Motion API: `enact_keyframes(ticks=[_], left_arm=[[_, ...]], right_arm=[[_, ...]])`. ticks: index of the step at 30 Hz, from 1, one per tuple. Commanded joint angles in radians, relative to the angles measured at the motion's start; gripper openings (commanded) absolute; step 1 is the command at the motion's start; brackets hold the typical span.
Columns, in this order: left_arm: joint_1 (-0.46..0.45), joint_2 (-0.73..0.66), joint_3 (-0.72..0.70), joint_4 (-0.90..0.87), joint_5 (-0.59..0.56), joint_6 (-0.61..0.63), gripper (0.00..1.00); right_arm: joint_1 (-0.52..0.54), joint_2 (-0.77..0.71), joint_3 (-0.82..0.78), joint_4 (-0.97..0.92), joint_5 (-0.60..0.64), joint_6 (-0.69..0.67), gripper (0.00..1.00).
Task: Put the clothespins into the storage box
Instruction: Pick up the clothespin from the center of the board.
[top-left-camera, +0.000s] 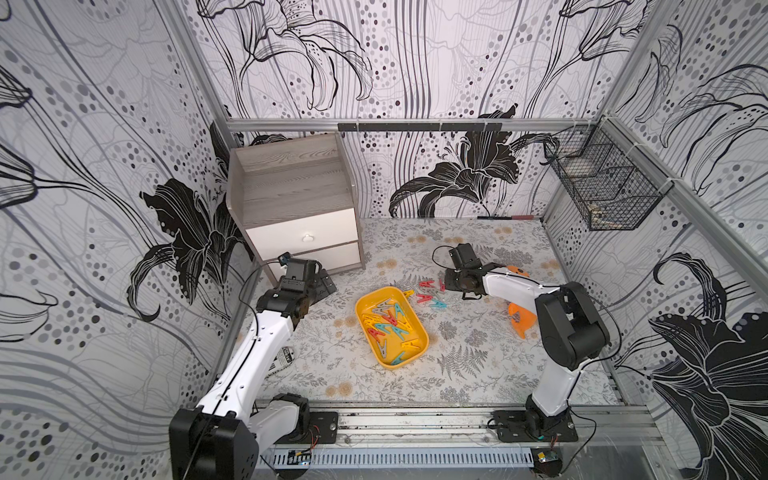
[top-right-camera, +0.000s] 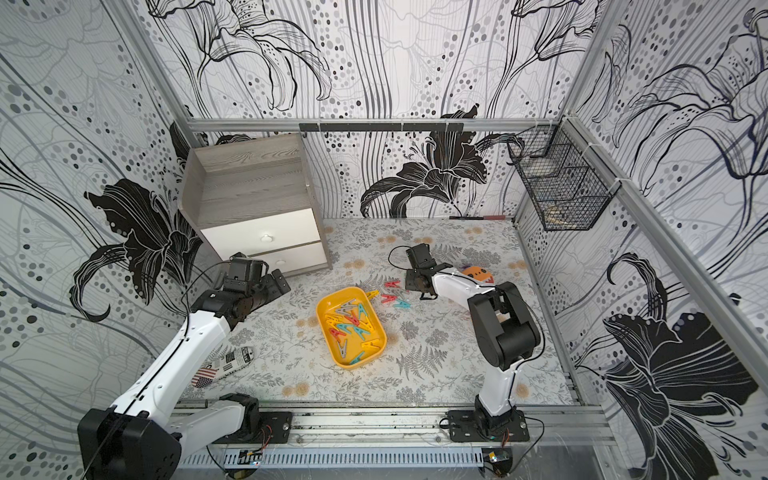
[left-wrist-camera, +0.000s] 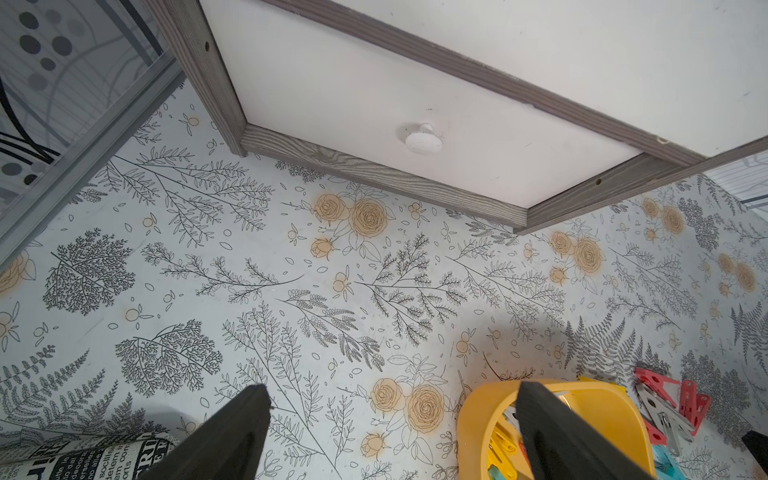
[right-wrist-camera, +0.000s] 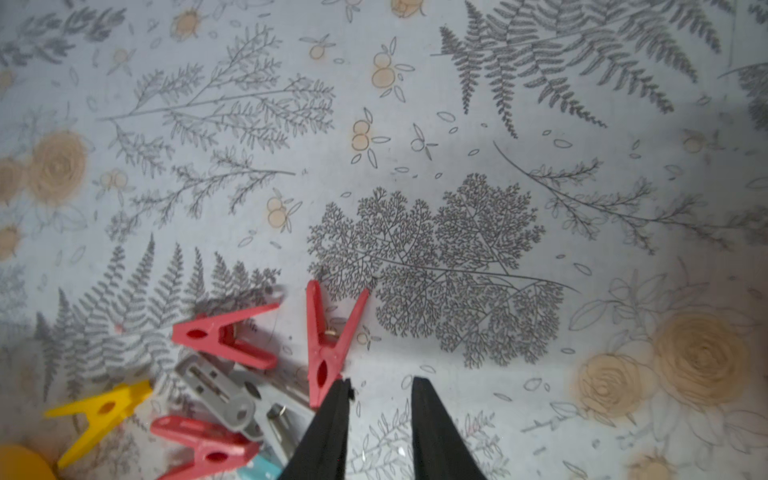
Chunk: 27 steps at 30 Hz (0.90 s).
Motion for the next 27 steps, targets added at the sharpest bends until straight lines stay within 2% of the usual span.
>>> enact_keyframes(ticks=[1,8,21,27], left_arm=[[0.004,-0.010,0.008,0.015,-0.003,0.007,0.97],[0.004,-0.001,0.005,0.019,-0.006,0.008,0.97],[0.004,0.000,0.014,0.017,-0.008,0.011,0.97],[0.004,0.002,0.026,0.011,-0.009,0.012,0.97]], right_arm=[[-0.018,0.044,0.024,0.030,-0.020,0.090,0.27],[-0.022,0.098,0.074,0.052,-0.028,0.143,0.27],[-0.022,0.154,0.093,0.041,-0.077,0.157,0.27],[-0.019,0.156,0.087,0.036,-0.088,0.155,0.15]])
